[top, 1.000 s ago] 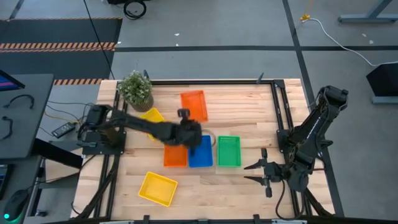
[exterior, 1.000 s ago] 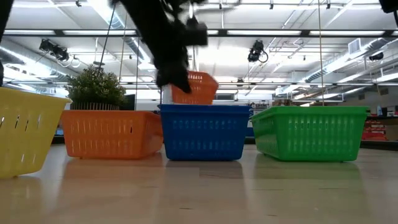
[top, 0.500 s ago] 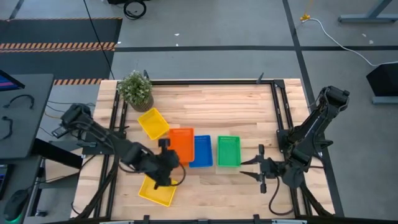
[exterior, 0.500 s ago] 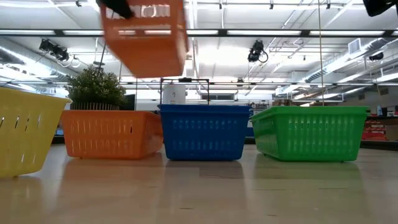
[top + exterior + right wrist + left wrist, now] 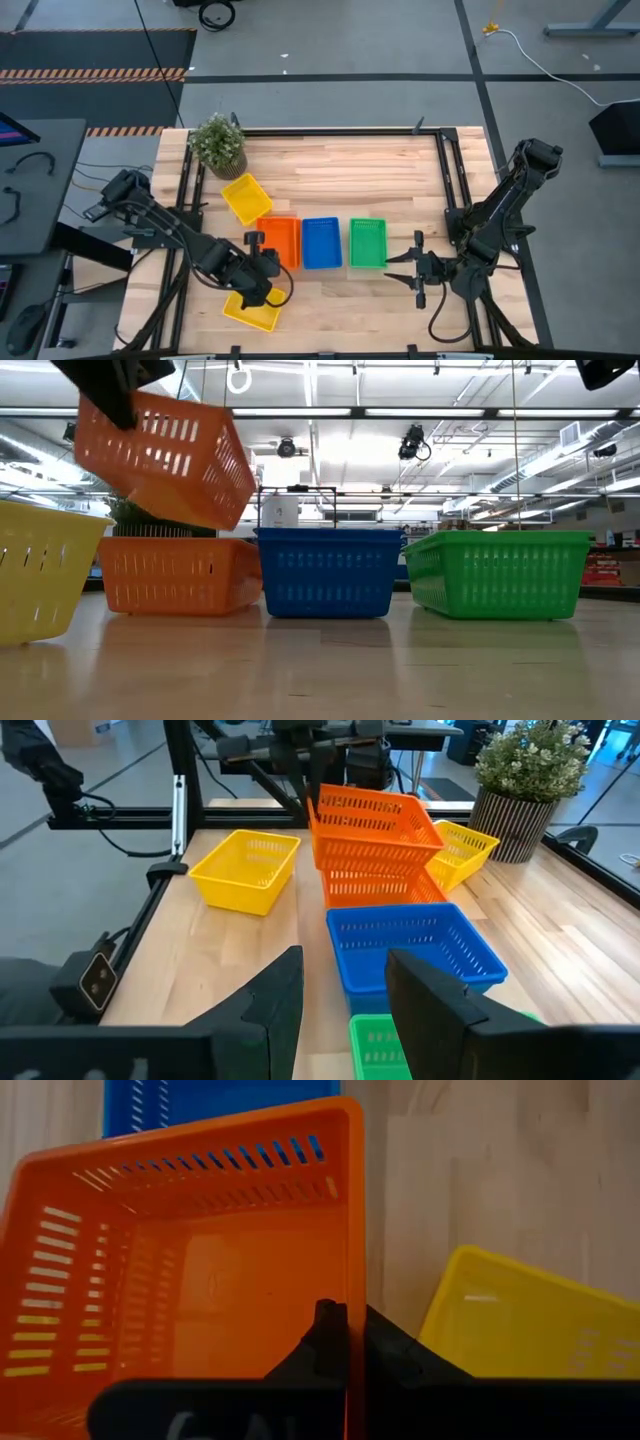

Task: Stack baskets by color
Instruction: Stack the top orange bin on top of the bottom orange bin, then move the bottom yellow bin to the right of the green bin

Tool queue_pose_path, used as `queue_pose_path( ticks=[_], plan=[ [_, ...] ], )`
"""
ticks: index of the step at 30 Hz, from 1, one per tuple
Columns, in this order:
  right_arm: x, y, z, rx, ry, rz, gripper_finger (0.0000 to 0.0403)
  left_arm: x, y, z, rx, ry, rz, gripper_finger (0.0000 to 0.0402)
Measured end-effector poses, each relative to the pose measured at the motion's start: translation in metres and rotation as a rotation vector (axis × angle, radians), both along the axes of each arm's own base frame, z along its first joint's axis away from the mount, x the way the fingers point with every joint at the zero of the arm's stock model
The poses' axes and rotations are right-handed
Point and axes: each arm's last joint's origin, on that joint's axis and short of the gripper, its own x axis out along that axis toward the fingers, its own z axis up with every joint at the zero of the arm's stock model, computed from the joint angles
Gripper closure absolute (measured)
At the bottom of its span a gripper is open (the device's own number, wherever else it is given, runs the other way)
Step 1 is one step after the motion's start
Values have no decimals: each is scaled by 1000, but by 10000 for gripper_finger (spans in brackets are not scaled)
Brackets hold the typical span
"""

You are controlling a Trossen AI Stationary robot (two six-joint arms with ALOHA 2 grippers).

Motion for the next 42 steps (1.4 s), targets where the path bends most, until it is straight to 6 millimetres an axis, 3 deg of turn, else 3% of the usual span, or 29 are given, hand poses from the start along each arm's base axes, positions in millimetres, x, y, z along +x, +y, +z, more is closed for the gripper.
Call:
queue_pose_path(
  ticks=[14, 22, 42],
  plan=[
    [0, 1, 0, 8, 8, 23, 254, 14, -2, -30, 145, 63, 9, 390],
    [0, 1, 0, 6, 9, 26, 254, 16, -1, -30, 144, 62, 13, 385],
    [0, 2, 0, 11, 16, 42, 254, 22, 1, -29, 129, 29, 11, 315]
  ],
)
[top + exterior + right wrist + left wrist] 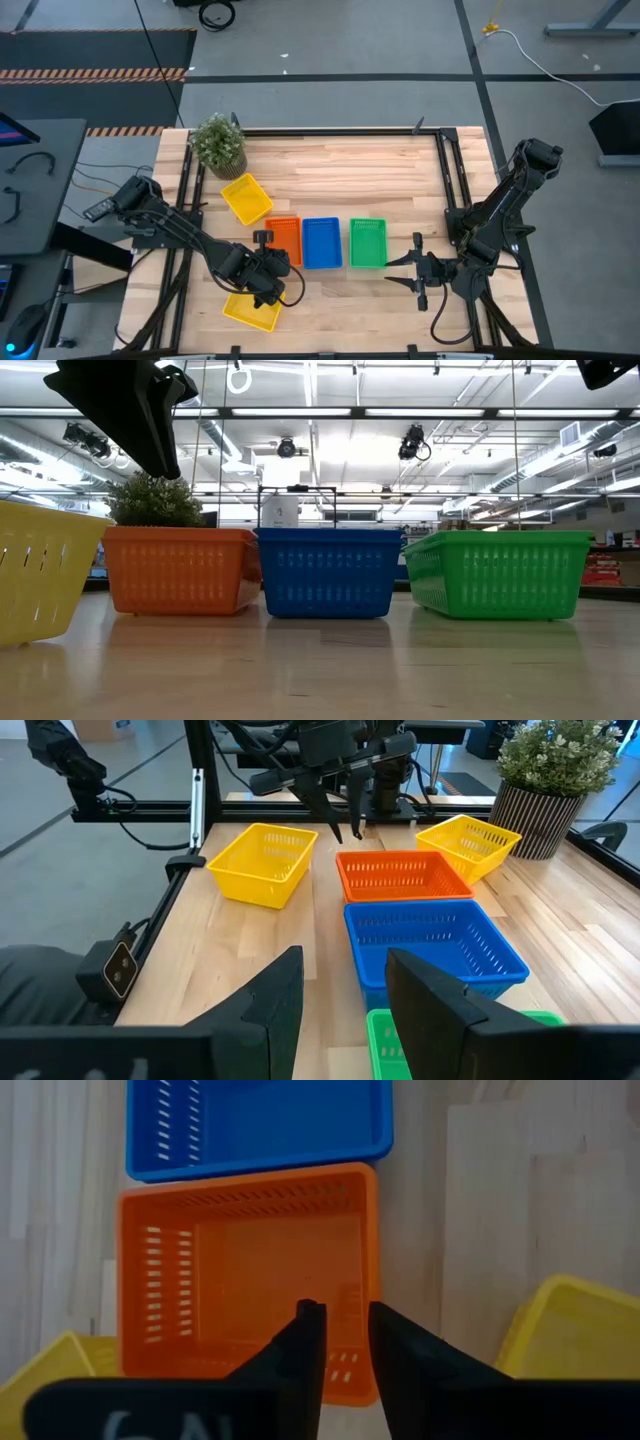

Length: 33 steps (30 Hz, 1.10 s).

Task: Stack baskets by color
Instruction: Move the bottom yellow bin to the right of the green bin

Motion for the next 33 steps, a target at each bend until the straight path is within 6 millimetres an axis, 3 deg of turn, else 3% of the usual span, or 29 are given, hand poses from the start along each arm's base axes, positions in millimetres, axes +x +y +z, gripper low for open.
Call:
queue_pose_path(
  ticks=[15, 22, 28, 33],
  plan=[
    [0, 0, 0, -11, 3, 2, 254, -5, 0, 4, 41, -26, 30, 324],
    [5, 4, -13, -41, 32, -8, 254, -44, -11, 25, 108, -135, 145, 345],
    [18, 9, -29, -58, 45, -40, 254, -84, -28, 37, 5, -216, 269, 358],
    [33, 8, -44, -69, 68, -64, 254, -115, -47, 36, -116, -226, 389, 368]
  ],
)
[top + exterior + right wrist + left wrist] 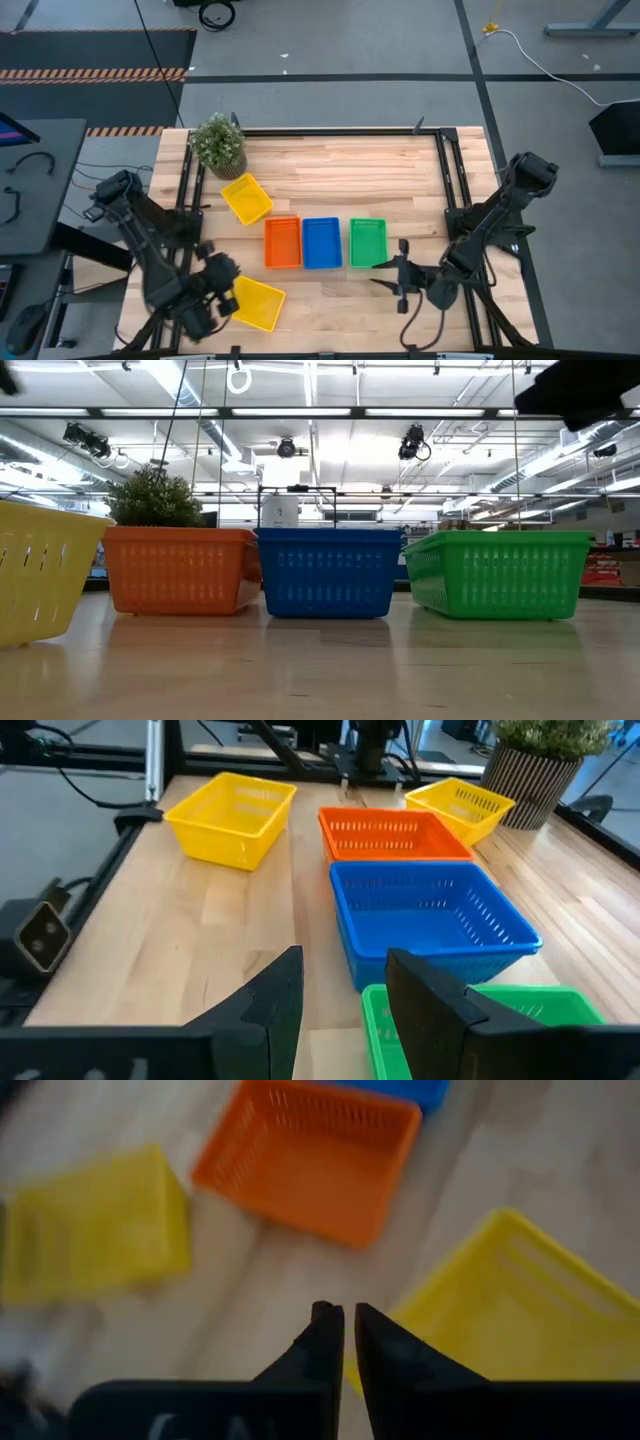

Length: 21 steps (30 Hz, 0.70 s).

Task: Stack baskets by color
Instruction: Move the bottom yellow bin to the right of the green bin

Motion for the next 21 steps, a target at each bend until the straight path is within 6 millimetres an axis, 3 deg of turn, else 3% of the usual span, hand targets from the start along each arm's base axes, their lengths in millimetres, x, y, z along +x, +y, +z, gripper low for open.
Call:
queue_pose_path(
  ticks=[5, 13, 17, 21],
  plan=[
    [14, -4, -3, 15, -7, 9, 254, -22, -16, -3, -201, 42, 134, 381],
    [36, -15, 11, 33, -79, 151, 254, -41, -38, -7, -404, 27, 273, 391],
    [43, -20, 14, 47, -101, 203, 254, -41, -52, -21, -444, 11, 332, 391],
    [46, -25, 14, 45, -100, 202, 254, -27, -69, -35, -525, -11, 335, 391]
  ],
)
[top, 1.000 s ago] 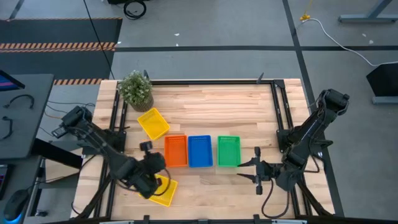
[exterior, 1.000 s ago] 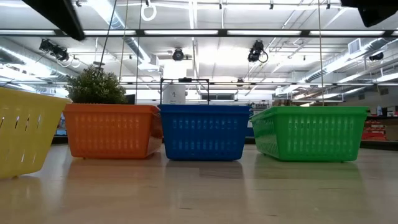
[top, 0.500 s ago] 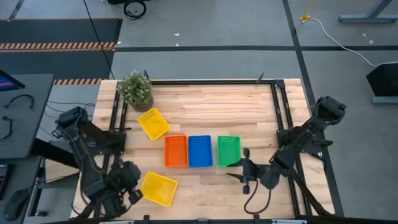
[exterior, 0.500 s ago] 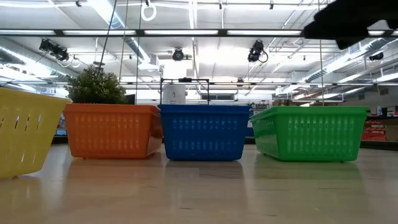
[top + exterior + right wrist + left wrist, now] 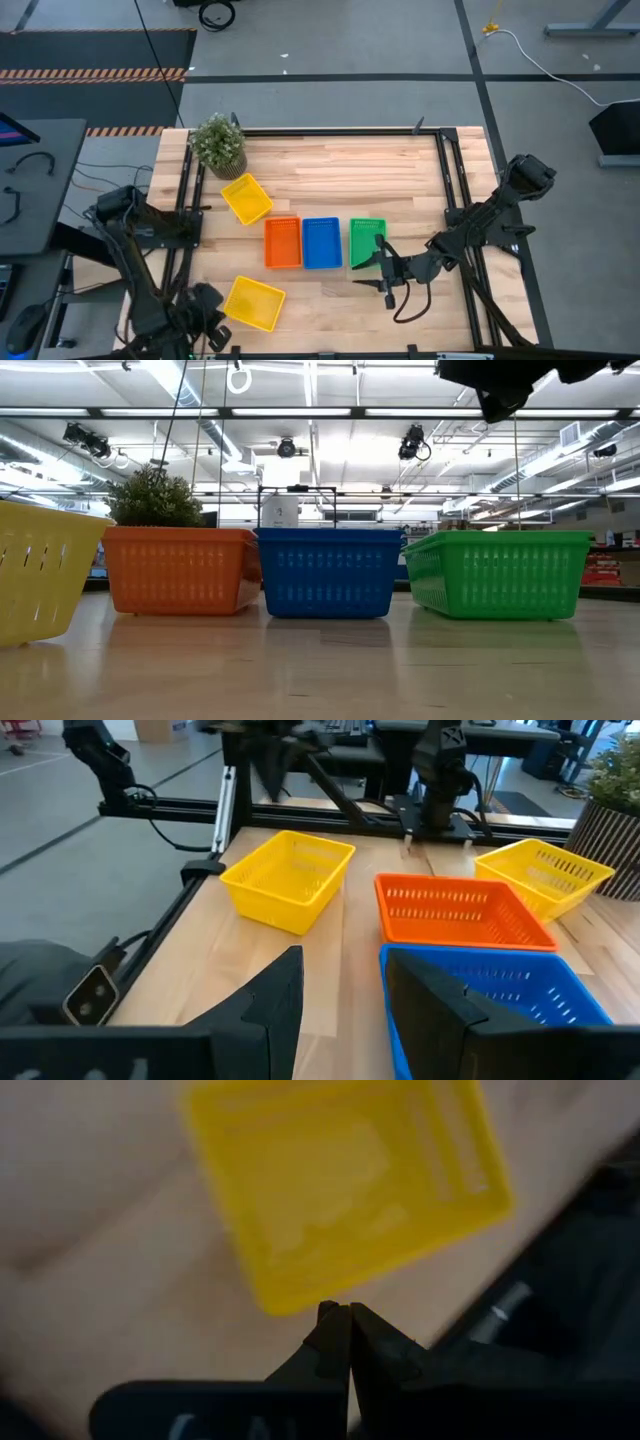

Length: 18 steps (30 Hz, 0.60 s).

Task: Stack baskets by color
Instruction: Move the bottom yellow bin to the right of the green bin

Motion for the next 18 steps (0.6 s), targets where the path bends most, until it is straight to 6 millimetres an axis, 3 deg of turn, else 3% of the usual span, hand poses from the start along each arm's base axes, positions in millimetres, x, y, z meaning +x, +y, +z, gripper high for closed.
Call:
queue_pose_path(
  ticks=[6, 13, 18],
  plan=[
    [3, -5, 0, -9, -3, -18, 254, 36, -11, -6, -57, -143, -67, 391],
    [5, -7, 0, -15, -4, -22, 254, 85, 10, -1, -33, -275, 22, 387],
    [4, -7, 0, -45, 0, -13, 254, 111, 29, -2, -105, -211, 77, 359]
  ],
)
